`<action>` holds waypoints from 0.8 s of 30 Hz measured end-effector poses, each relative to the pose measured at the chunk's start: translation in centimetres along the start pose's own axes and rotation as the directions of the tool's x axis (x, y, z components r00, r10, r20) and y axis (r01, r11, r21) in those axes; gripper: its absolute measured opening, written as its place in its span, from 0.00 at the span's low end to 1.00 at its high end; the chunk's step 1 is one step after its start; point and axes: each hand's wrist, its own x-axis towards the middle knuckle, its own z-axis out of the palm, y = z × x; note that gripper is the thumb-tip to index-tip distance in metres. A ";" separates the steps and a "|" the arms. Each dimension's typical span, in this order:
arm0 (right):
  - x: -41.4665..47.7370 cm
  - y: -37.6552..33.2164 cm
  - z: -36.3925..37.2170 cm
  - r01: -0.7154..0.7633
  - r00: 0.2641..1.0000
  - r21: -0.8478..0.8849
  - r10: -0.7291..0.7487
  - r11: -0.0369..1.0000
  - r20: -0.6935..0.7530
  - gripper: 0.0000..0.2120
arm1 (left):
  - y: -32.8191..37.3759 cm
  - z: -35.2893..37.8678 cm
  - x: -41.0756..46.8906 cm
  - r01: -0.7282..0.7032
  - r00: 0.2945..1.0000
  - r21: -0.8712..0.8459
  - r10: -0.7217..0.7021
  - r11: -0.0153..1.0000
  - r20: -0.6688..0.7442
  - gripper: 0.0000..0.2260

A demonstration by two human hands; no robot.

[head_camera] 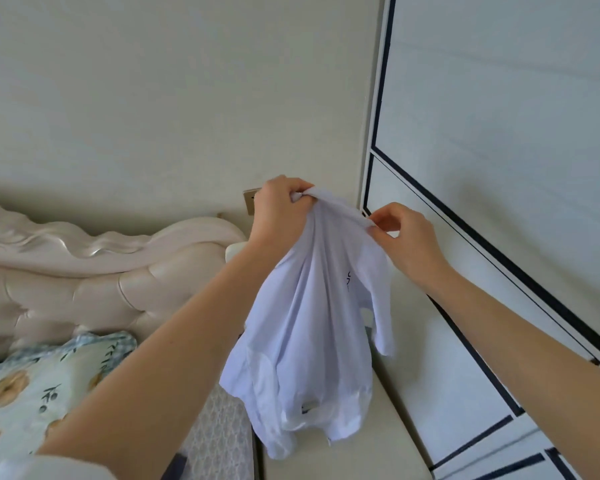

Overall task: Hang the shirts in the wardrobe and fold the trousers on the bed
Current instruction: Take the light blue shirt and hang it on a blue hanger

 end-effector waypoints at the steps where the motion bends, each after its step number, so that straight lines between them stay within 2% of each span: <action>1: -0.5 0.1 0.0 -0.012 0.999 0.007 0.013 1.000 -0.032 0.05 | 0.3 -0.1 0.3 0.009 1.000 -0.019 -0.009 1.000 -0.007 0.08; 3: -1.7 0.6 0.1 -0.055 0.994 0.023 0.057 0.998 -0.097 0.07 | 0.8 -0.4 0.8 0.033 0.999 -0.060 -0.033 0.998 -0.011 0.08; 5: -3.1 1.2 0.3 -0.124 0.988 0.043 0.127 0.991 -0.088 0.07 | 1.1 -0.5 1.3 0.049 0.999 -0.090 -0.051 0.995 -0.017 0.08; 8: -5.1 2.8 1.2 -0.222 0.974 -0.037 0.223 0.974 0.029 0.05 | 1.5 -0.7 1.7 0.062 0.998 -0.116 -0.064 0.991 -0.019 0.09; 11: -7.1 4.5 2.6 -0.323 0.929 -0.063 0.329 0.944 0.172 0.05 | 2.2 -0.8 1.7 0.029 0.999 -0.130 -0.031 0.991 -0.016 0.09; 13: -8.2 4.9 3.4 -0.389 0.873 -0.121 0.407 0.914 0.269 0.10 | 2.9 -0.8 1.7 0.003 1.000 -0.161 -0.005 0.987 -0.015 0.10; 16: -9.5 5.1 4.5 -0.415 0.793 -0.203 0.462 0.887 0.397 0.28 | 3.7 -0.7 1.4 -0.007 1.000 -0.229 0.007 0.973 0.000 0.10; 18: -10.2 5.0 5.1 -0.421 0.749 -0.233 0.481 0.877 0.456 0.33 | 4.2 -0.7 1.1 -0.013 1.000 -0.270 0.015 0.963 0.005 0.10; 19: -10.4 5.2 5.3 -0.418 0.747 -0.245 0.484 0.875 0.455 0.30 | 4.4 -0.6 0.9 -0.018 1.000 -0.281 0.020 0.960 0.006 0.10; 21: -10.5 5.7 5.4 -0.416 0.792 -0.250 0.483 0.874 0.373 0.14 | 4.6 -0.7 0.8 -0.025 1.000 -0.279 0.028 0.960 0.006 0.10; 22: -10.6 5.8 5.1 -0.426 0.816 -0.243 0.486 0.871 0.311 0.14 | 4.6 -0.7 0.7 -0.029 0.999 -0.273 0.032 0.961 0.005 0.10; 24: -10.8 5.8 4.0 -0.433 0.855 -0.211 0.474 0.876 0.212 0.20 | 4.3 -0.8 0.8 -0.026 1.000 -0.260 0.026 0.965 -0.003 0.10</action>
